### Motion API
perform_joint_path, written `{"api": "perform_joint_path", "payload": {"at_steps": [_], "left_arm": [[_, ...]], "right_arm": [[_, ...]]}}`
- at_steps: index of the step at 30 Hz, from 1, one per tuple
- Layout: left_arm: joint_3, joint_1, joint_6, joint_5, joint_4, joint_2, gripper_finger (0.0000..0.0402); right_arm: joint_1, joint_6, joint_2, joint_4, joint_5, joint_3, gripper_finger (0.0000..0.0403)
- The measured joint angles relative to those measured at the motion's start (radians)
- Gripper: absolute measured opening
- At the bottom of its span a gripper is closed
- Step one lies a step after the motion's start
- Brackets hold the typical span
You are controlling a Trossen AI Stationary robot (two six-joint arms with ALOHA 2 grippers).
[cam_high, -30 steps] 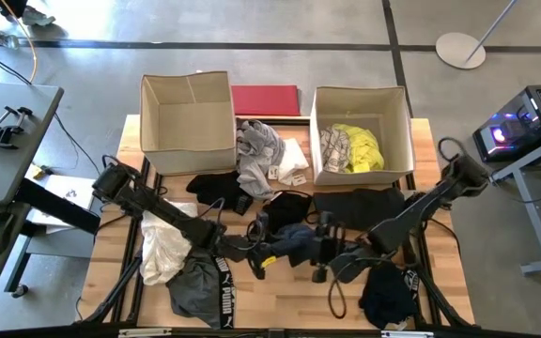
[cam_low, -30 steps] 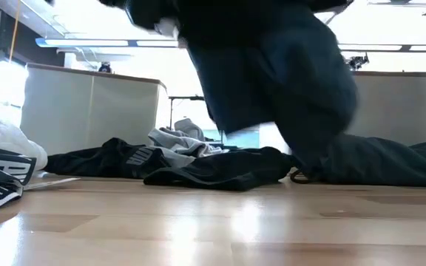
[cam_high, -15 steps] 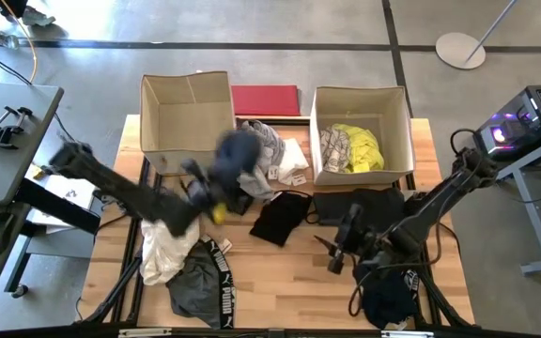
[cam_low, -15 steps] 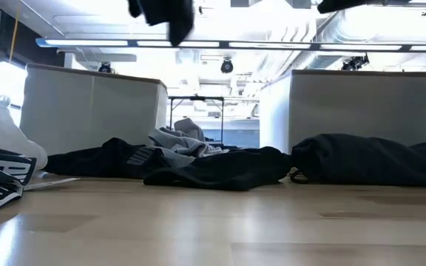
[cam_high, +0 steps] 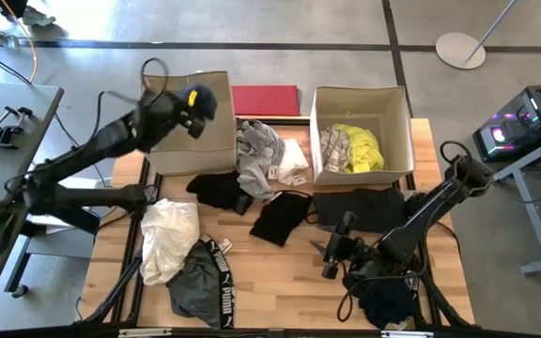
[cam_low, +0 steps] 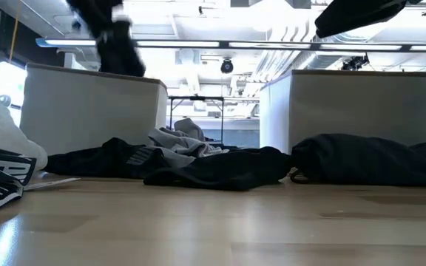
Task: Sort clothes
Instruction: Put the dark blue pants into the left laundry organizer
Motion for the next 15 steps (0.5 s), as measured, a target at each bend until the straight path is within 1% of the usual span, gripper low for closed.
{"api": "perform_joint_path", "payload": {"at_steps": [3,6,9,12,15], "left_arm": [[-0.001,0.140,-0.065,0.112,-0.116,0.093,0.0032],[-0.001,0.236,-0.076,0.204,-0.176,0.200,0.0038],[-0.001,0.281,-0.075,0.281,-0.189,0.309,0.0046],[-0.001,0.300,-0.071,0.289,-0.186,0.392,0.0062],[-0.001,0.316,-0.068,0.300,-0.189,0.442,0.0094]], "right_arm": [[0.000,-0.001,0.000,-0.001,0.000,0.000,0.0197],[0.000,-0.001,0.000,-0.004,0.000,0.000,0.0197],[0.000,-0.001,0.000,-0.007,0.000,0.000,0.0197],[0.000,0.008,0.000,-0.009,0.000,0.000,0.0197],[0.000,0.018,0.000,-0.009,-0.008,0.000,0.0197]]}}
